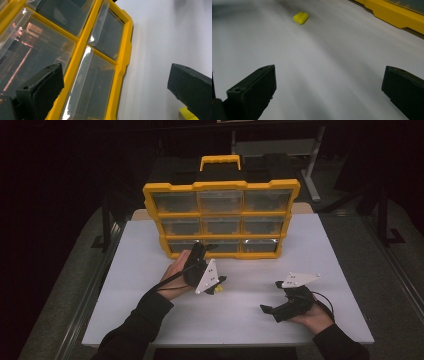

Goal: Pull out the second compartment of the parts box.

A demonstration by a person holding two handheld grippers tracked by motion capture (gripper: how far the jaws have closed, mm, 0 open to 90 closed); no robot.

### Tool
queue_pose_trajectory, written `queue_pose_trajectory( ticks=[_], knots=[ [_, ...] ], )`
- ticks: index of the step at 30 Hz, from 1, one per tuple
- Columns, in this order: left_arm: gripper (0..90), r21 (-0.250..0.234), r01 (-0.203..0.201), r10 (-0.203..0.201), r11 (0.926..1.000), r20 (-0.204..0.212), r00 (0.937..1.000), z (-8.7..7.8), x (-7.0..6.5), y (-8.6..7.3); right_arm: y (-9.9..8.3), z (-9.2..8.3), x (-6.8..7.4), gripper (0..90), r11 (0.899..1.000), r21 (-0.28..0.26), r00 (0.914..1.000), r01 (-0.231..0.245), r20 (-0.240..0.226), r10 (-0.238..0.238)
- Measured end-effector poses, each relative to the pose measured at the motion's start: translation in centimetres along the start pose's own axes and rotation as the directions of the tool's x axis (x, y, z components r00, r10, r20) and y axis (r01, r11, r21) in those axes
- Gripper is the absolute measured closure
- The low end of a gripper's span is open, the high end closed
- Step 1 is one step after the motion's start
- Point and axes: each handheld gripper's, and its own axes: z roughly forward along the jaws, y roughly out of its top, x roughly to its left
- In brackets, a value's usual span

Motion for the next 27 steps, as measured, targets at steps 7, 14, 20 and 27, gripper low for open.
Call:
queue_pose_trajectory(
  ticks=[7, 14, 20, 27],
  knots=[
    [0.3, 0.007, -0.027, 0.027, 0.9996, -0.02, 0.9994, -0.07, -0.03, 0.0, -0.01, 0.0, -0.03, 0.0, 1.0, 0.0, 1.0, 0.001, 0.001, -0.001],
    [0.3, 0.02, -0.071, 0.072, 0.9973, -0.04, 0.9966, -0.07, -0.22, 0.05, -0.02, -0.02, -0.04, 0.0, 1.0, 0.001, 1.0, 0.003, 0.002, -0.003],
    [0.3, 0.028, -0.111, 0.113, 0.9934, -0.067, 0.9913, -0.16, -0.33, 0.13, -0.04, -0.01, -0.07, 0.0, 1.0, 0.001, 1.0, 0.004, 0.003, -0.004],
    [0.3, 0.051, -0.17, 0.174, 0.9841, -0.092, 0.9804, -0.07, -0.74, 0.13, -0.04, 0.01, -0.08, 0.0, 1.0, 0.002, 1.0, 0.004, 0.006, -0.004]
  ],
)
